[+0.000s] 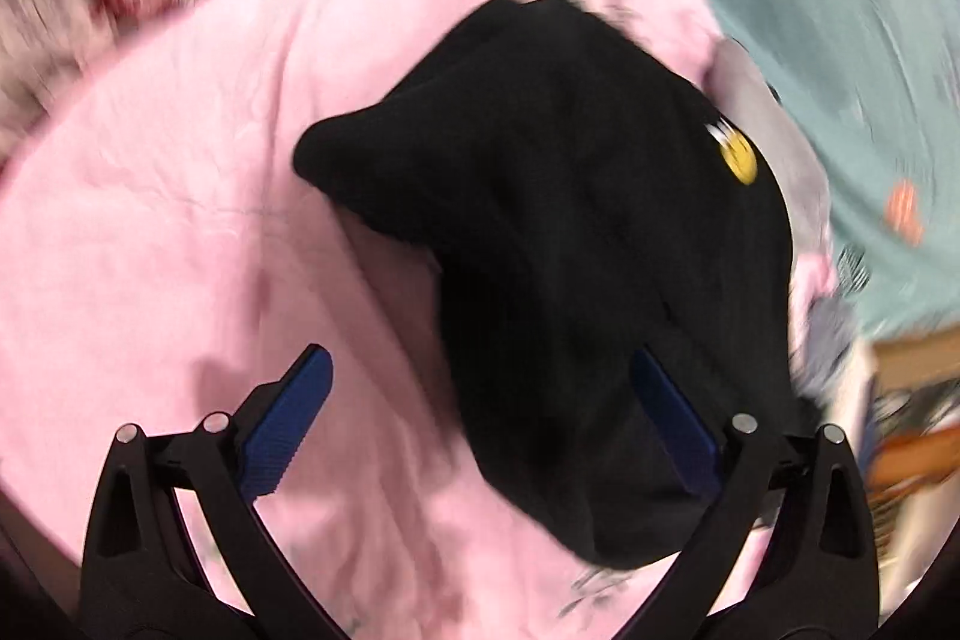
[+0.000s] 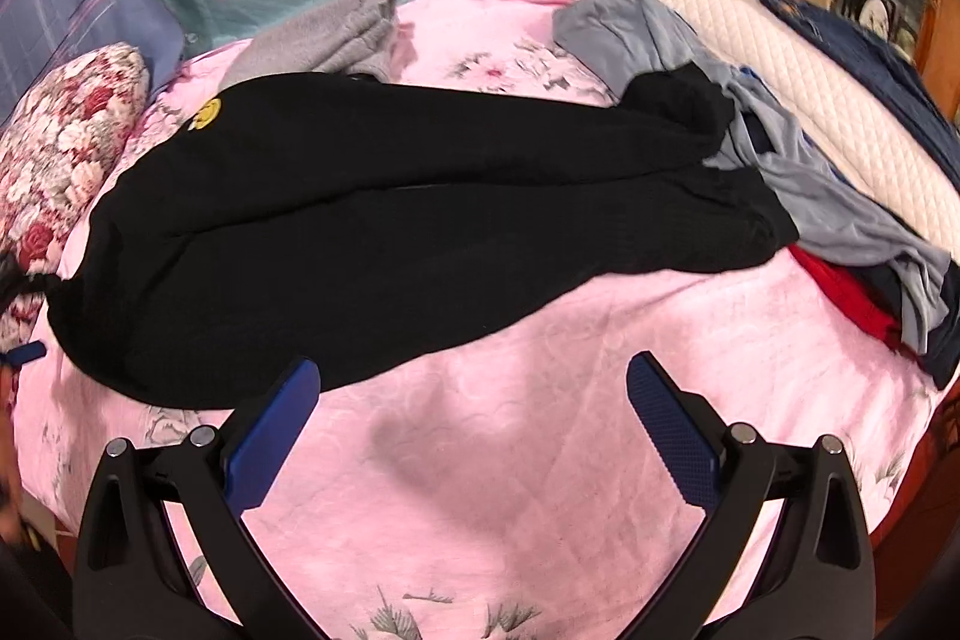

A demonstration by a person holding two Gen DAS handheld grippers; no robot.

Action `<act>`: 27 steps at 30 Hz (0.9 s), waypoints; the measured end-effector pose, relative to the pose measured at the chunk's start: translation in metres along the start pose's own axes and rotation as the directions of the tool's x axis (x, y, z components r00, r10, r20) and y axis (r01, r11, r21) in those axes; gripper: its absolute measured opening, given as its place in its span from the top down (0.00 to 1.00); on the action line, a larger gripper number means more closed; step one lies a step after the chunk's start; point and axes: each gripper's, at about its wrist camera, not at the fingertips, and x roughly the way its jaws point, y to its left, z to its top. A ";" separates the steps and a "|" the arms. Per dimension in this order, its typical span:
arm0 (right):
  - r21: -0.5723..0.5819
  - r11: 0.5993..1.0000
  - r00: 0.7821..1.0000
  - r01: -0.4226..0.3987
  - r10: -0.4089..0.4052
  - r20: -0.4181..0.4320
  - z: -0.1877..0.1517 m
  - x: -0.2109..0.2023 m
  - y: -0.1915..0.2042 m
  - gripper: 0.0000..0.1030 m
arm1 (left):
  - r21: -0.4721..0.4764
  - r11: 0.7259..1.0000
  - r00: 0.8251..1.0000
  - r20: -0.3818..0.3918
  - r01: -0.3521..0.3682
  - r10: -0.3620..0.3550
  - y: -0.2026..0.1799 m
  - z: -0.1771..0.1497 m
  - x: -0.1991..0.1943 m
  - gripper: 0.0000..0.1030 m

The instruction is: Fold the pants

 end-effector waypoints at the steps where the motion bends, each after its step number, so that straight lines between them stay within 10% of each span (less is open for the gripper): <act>1: -0.007 1.000 1.000 -0.003 0.003 0.001 -0.001 0.000 0.001 0.01 | -0.035 0.999 1.000 -0.017 0.024 -0.025 0.006 0.007 0.004 0.03; 5: 0.010 1.000 1.000 0.002 -0.002 -0.017 -0.001 0.004 -0.006 0.01 | -0.124 0.987 0.994 -0.025 0.106 -0.110 0.018 0.025 0.017 0.10; 6: 0.021 1.000 1.000 0.006 -0.006 -0.018 0.000 0.004 -0.009 0.01 | -0.152 0.979 0.989 -0.036 0.134 -0.141 0.020 0.030 0.021 0.34; 7: 0.034 0.999 1.000 0.013 -0.013 -0.016 0.001 0.004 -0.013 0.01 | -0.161 0.974 0.984 -0.053 0.161 -0.172 0.020 0.036 0.027 0.81; 8: 0.040 0.999 1.000 0.018 -0.018 -0.014 0.002 0.004 -0.015 0.01 | -0.159 0.972 0.978 -0.091 0.171 -0.187 0.019 0.039 0.035 0.90; 16: 0.062 0.995 0.997 0.074 -0.075 0.014 0.007 -0.007 -0.039 0.01 | -0.194 0.972 0.973 0.211 0.132 -0.091 0.055 0.022 -0.026 0.92; 23: 0.146 0.972 0.982 0.186 -0.178 -0.065 0.050 -0.008 -0.137 0.01 | -0.132 0.991 0.979 0.204 0.024 0.004 0.073 -0.001 -0.032 0.91; 27: 0.322 0.941 0.974 0.105 -0.031 -0.226 0.075 0.039 -0.203 0.01 | -0.107 0.994 0.977 0.209 -0.022 0.044 0.074 -0.001 -0.024 0.91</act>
